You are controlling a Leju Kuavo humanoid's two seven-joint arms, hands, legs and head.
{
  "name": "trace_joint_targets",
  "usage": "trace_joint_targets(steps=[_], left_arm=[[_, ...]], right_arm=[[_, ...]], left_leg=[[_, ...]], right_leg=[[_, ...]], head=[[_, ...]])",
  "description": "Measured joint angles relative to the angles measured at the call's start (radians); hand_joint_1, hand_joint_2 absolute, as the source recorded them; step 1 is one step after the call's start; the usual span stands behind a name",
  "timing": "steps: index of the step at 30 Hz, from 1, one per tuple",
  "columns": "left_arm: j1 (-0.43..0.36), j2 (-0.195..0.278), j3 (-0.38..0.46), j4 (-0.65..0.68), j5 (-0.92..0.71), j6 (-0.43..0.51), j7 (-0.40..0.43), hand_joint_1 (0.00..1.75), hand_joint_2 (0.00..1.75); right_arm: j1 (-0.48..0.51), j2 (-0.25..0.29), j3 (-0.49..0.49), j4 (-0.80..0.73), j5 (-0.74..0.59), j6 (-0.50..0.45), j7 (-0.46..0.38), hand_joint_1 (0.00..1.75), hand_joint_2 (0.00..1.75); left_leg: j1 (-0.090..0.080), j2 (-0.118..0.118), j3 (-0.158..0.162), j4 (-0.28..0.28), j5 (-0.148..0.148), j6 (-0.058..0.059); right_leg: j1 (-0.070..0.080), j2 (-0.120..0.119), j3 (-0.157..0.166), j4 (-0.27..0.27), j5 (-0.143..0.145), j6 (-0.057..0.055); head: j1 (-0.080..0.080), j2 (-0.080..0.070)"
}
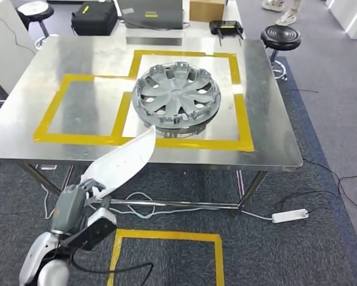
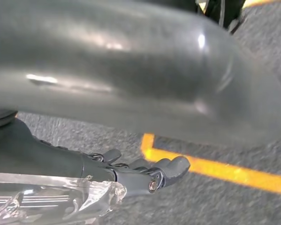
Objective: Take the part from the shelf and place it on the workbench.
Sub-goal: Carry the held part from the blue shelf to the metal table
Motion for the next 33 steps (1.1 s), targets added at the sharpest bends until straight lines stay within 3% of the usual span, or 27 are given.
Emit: trace_joint_targets(steps=[2,3,5,7,8,9,10,12,13,14,15,16,17,18,19,20,22,23,24,27,28,29,31,33], left_arm=[[-0.002,-0.001,0.0,0.0,0.001,0.001,0.0,1.75,1.75],[-0.001,-0.001,0.001,0.0,0.001,0.001,0.001,1.75,1.75],[-0.001,-0.001,0.003,0.0,0.002,0.001,0.002,1.75,1.75],[-0.001,-0.001,0.004,0.0,0.002,0.001,0.002,1.75,1.75],[-0.001,-0.002,0.005,0.0,0.002,0.0,0.003,1.75,1.75],[-0.002,-0.007,0.008,0.0,0.004,-0.001,0.009,1.75,1.75],[-0.004,-0.014,0.014,0.0,0.006,-0.004,0.015,1.75,1.75],[-0.01,-0.027,0.027,-0.001,0.011,-0.011,0.034,1.75,1.75],[-0.013,-0.028,0.032,-0.004,0.015,-0.013,0.041,1.75,1.75],[-0.017,-0.027,0.037,-0.006,0.019,-0.015,0.048,1.75,1.75],[-0.022,-0.027,0.043,-0.009,0.024,-0.015,0.054,1.75,1.75],[-0.028,-0.026,0.051,-0.012,0.029,-0.015,0.06,1.75,1.75],[-0.033,-0.025,0.06,-0.013,0.034,-0.015,0.065,1.75,1.75],[-0.037,-0.025,0.07,-0.013,0.038,-0.015,0.071,1.75,1.75],[-0.04,-0.025,0.08,-0.013,0.042,-0.015,0.076,1.75,1.75],[-0.041,-0.025,0.089,-0.013,0.046,-0.014,0.081,1.75,1.75],[-0.046,-0.025,0.107,-0.011,0.051,-0.008,0.095,1.75,1.75],[-0.048,-0.025,0.116,-0.01,0.054,-0.003,0.103,1.75,1.75],[-0.05,-0.025,0.126,-0.008,0.058,0.003,0.11,1.75,1.75],[-0.054,-0.026,0.159,0.004,0.066,0.012,0.125,1.75,1.75],[-0.056,-0.026,0.17,0.009,0.065,0.014,0.131,1.75,1.75],[-0.061,-0.027,0.18,0.014,0.063,0.016,0.136,1.75,1.75],[-0.073,-0.027,0.199,0.021,0.056,0.02,0.144,1.75,1.75],[-0.085,-0.026,0.222,0.031,0.048,0.025,0.145,1.75,1.75]], right_arm=[[-0.008,-0.001,0.004,0.0,0.006,0.001,-0.001,0.0,0.0],[-0.01,-0.001,0.006,0.0,0.009,0.002,-0.001,0.0,0.0],[-0.011,-0.001,0.008,0.0,0.012,0.002,-0.001,0.0,0.0],[-0.011,-0.001,0.009,0.0,0.013,0.002,-0.001,0.0,0.0],[-0.009,-0.001,0.01,0.0,0.014,0.002,-0.001,0.0,0.0],[-0.006,-0.001,0.012,0.0,0.016,0.003,-0.001,0.0,0.0],[0.0,-0.001,0.015,0.001,0.018,0.003,-0.001,0.0,0.0],[0.008,-0.001,0.02,0.002,0.022,0.006,0.0,0.0,0.0],[0.007,-0.001,0.022,0.002,0.024,0.007,0.001,0.0,0.0],[0.001,-0.001,0.024,0.002,0.025,0.007,0.001,0.0,0.0],[-0.005,-0.001,0.026,0.002,0.027,0.007,0.002,0.0,0.0],[-0.01,-0.001,0.028,0.002,0.028,0.007,0.002,0.0,0.0],[-0.013,-0.001,0.03,0.002,0.029,0.007,0.002,0.0,0.0],[-0.011,-0.001,0.03,0.002,0.03,0.007,0.002,0.0,0.0],[-0.008,0.0,0.03,0.002,0.031,0.007,0.003,0.0,0.0],[-0.004,0.0,0.03,0.002,0.031,0.008,0.004,0.0,0.0],[0.002,0.001,0.031,0.002,0.032,0.01,0.005,0.0,0.0],[0.003,0.002,0.031,0.003,0.032,0.011,0.005,0.0,0.0],[0.003,0.004,0.031,0.003,0.031,0.012,0.005,0.0,0.0],[0.005,0.006,0.03,0.004,0.026,0.017,0.011,0.0,0.0],[0.005,0.006,0.03,0.005,0.025,0.018,0.014,0.0,0.0],[0.003,0.006,0.03,0.005,0.025,0.019,0.017,0.0,0.0],[-0.007,0.006,0.031,0.005,0.025,0.018,0.019,0.0,0.0],[-0.018,0.008,0.033,0.005,0.027,0.017,0.018,0.0,0.0]], left_leg=[[-0.004,0.007,0.041,0.0,-0.03,0.015],[-0.006,0.008,0.06,0.0,-0.047,0.021],[-0.007,0.008,0.082,0.0,-0.068,0.026],[-0.007,0.008,0.088,0.0,-0.073,0.027],[-0.007,0.004,0.099,-0.001,-0.082,0.027],[-0.006,-0.006,0.13,-0.001,-0.109,0.026],[-0.006,-0.018,0.165,0.001,-0.141,0.024],[-0.005,-0.047,0.235,-0.006,-0.206,0.013],[-0.003,-0.054,0.249,-0.009,-0.215,0.007],[-0.002,-0.059,0.252,-0.001,-0.208,0.0],[-0.001,-0.052,0.237,0.036,-0.185,-0.006],[-0.002,-0.033,0.199,0.102,-0.148,-0.012],[-0.004,-0.013,0.146,0.179,-0.117,-0.017],[-0.006,0.01,0.086,0.25,-0.107,-0.02],[-0.007,0.023,0.032,0.295,-0.125,-0.022],[-0.007,0.028,-0.013,0.314,-0.167,-0.022],[-0.009,0.03,-0.076,0.298,-0.254,-0.018],[-0.009,0.031,-0.095,0.266,-0.264,-0.015],[-0.011,0.033,-0.106,0.216,-0.226,-0.011],[-0.019,0.052,-0.129,0.045,0.069,0.004],[-0.021,0.055,-0.135,0.027,0.12,0.005],[-0.021,0.052,-0.139,0.031,0.121,0.006],[-0.018,0.045,-0.134,0.048,0.094,0.011],[-0.014,0.041,-0.118,0.048,0.074,0.02]], right_leg=[[0.002,-0.064,-0.083,0.118,-0.001,0.009],[0.002,-0.086,-0.129,0.162,-0.026,0.012],[0.002,-0.098,-0.184,0.2,-0.08,0.015],[0.002,-0.099,-0.194,0.202,-0.096,0.016],[0.001,-0.099,-0.205,0.195,-0.119,0.017],[0.0,-0.093,-0.218,0.144,-0.094,0.019],[-0.003,-0.082,-0.231,0.077,-0.024,0.022],[-0.003,-0.064,-0.235,-0.036,0.123,0.016],[0.0,-0.063,-0.227,-0.044,0.152,0.007],[0.003,-0.069,-0.214,-0.039,0.136,-0.004],[0.004,-0.074,-0.201,-0.043,0.122,-0.011],[0.002,-0.08,-0.182,-0.052,0.107,-0.019],[0.0,-0.086,-0.158,-0.063,0.093,-0.024],[-0.001,-0.094,-0.131,-0.076,0.077,-0.028],[-0.001,-0.102,-0.101,-0.09,0.061,-0.031],[-0.001,-0.11,-0.07,-0.103,0.045,-0.032],[-0.001,-0.12,0.001,-0.128,0.014,-0.032],[-0.001,-0.122,0.039,-0.14,-0.002,-0.029],[-0.002,-0.123,0.075,-0.149,-0.02,-0.025],[0.005,-0.123,0.138,-0.15,-0.088,-0.013],[0.008,-0.123,0.148,-0.149,-0.111,-0.009],[0.01,-0.125,0.159,-0.152,-0.129,-0.006],[0.008,-0.127,0.179,-0.159,-0.157,0.001],[0.008,-0.121,0.143,-0.081,-0.199,0.007]], head=[[0.008,0.0],[0.01,0.0],[0.011,0.0],[0.011,0.0],[0.013,0.0],[0.015,0.0],[0.019,0.0],[0.024,0.0],[0.026,0.0],[0.026,0.0],[0.025,0.0],[0.024,0.0],[0.021,0.0],[0.018,0.0],[0.015,0.0],[0.015,0.0],[0.015,0.0],[0.016,0.0],[0.015,0.0],[0.01,-0.001],[0.01,-0.001],[0.012,0.0],[0.018,0.0],[0.022,0.0]])
